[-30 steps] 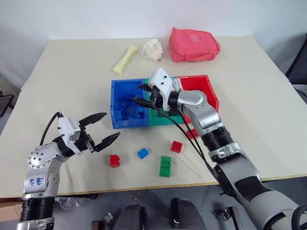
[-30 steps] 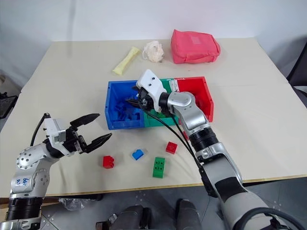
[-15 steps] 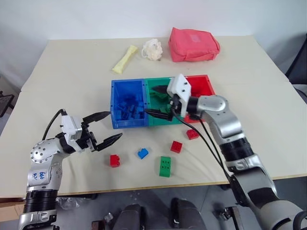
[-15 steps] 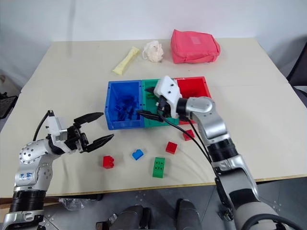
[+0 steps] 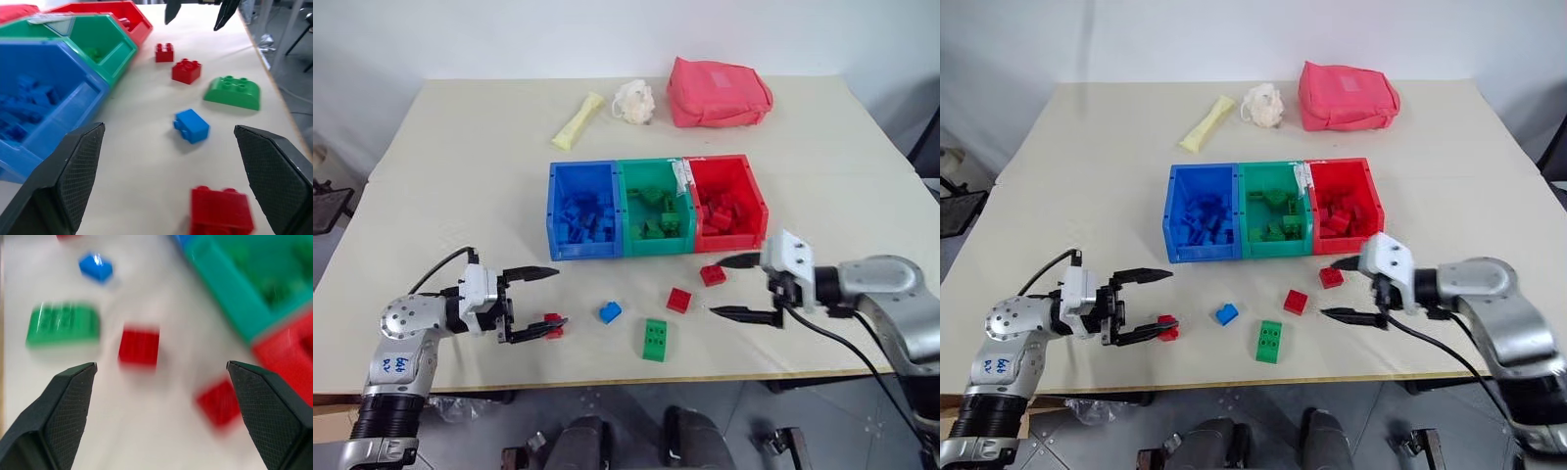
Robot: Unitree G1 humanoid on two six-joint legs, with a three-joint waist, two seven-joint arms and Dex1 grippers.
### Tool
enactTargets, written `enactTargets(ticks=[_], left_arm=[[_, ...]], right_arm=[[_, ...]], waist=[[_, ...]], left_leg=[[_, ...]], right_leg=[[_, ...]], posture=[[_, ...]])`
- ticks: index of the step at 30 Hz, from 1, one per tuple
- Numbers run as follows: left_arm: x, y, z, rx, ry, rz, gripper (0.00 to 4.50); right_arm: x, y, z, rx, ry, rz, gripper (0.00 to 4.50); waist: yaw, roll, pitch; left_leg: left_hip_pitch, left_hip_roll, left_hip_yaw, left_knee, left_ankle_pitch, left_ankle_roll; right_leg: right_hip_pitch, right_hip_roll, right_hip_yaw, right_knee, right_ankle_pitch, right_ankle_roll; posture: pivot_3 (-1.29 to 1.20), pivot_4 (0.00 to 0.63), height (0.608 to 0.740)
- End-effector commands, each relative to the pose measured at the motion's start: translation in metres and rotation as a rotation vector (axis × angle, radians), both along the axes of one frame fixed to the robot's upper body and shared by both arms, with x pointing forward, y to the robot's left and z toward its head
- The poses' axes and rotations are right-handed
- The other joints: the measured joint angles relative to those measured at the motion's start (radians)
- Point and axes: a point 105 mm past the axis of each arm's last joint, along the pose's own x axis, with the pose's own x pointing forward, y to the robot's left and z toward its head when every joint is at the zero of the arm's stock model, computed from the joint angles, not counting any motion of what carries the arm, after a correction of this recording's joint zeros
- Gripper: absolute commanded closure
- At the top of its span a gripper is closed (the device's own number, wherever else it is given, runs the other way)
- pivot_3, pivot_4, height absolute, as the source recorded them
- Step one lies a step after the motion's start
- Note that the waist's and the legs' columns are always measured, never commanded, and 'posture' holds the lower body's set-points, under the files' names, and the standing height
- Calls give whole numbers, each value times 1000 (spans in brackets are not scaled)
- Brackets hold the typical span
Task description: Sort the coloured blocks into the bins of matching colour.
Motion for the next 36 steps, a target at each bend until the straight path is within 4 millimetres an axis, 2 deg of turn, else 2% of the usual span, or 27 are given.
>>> enactTargets(ticks=[1, 4, 6, 19, 28, 31, 34, 36], left_arm=[[-5, 0, 5, -20, 3, -22, 0], [-4, -1, 3, -27, 8, -16, 0], [-4, -4, 4, -39, 10, -17, 0], [-1, -15, 10, -98, -15, -21, 0], [-2, -18, 9, -116, -14, -17, 0], [-1, -19, 10, -119, -20, -15, 0], [-1, -19, 11, -120, -22, -14, 0], [-1, -18, 11, -120, -23, -13, 0]], right_arm=[[-13, -22, 9, -24, -12, -70, 50], [-18, -38, 5, -27, 3, -149, 50], [-18, -41, 2, -26, 2, -174, 50], [18, -8, -8, 169, -49, -292, 50], [52, 16, -26, 263, -72, -390, 50], [57, 21, -33, 260, -65, -401, 50], [57, 22, -39, 250, -56, -413, 643], [55, 23, -38, 259, -57, -412, 1318]], waist=[[5, 0, 0], [8, 0, 0], [7, 0, 0], [11, 0, 0], [7, 0, 0], [9, 0, 0], [8, 0, 0], [8, 0, 0]], left_leg=[[0, 0, 0, 0, 0, 0], [1, 1, 1, 1, 0, 0], [1, 2, 1, 1, 0, 0], [1, 2, 1, 1, 0, 0], [1, 1, 2, 1, 0, 0], [1, 1, 2, 1, 0, 0], [1, 1, 2, 1, 0, 0], [1, 1, 2, 1, 0, 0]], right_leg=[[0, 0, 1, -1, 0, 0], [1, 0, 2, -2, 0, 0], [1, 0, 2, -2, 0, 0], [1, 1, 2, -2, 0, 0], [0, 3, 1, -1, 0, 0], [0, 3, -1, 0, 0, 0], [0, 3, -1, 0, 0, 0], [0, 3, -1, 0, 0, 0]], posture=[[0, 150, 740], [0, 150, 740], [0, 150, 740], [0, 150, 740], [0, 150, 740], [0, 150, 740], [0, 150, 740], [0, 150, 740]])
